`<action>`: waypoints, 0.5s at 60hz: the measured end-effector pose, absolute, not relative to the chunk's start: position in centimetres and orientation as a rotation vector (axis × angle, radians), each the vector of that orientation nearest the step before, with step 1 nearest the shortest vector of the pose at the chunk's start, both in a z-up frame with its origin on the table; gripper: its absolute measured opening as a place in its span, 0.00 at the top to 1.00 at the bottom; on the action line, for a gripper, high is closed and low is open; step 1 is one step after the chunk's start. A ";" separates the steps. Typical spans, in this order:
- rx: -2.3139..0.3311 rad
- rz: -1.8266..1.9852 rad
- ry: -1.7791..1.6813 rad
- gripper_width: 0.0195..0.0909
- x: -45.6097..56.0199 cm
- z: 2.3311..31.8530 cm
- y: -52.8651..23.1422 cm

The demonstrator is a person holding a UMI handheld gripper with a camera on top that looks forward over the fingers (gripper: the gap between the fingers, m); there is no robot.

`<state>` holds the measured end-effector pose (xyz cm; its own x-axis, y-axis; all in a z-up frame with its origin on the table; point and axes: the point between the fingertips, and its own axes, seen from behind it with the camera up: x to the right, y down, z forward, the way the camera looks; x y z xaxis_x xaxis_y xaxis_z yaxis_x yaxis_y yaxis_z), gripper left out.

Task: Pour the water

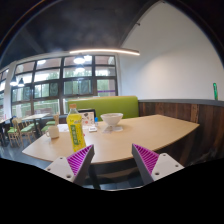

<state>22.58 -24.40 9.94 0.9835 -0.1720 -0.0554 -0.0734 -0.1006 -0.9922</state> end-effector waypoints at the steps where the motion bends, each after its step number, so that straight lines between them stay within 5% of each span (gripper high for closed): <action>1: -1.676 -0.085 0.185 0.11 22.6 9.9 -24.4; 30: -1.697 -0.029 0.059 0.11 12.2 9.7 -13.1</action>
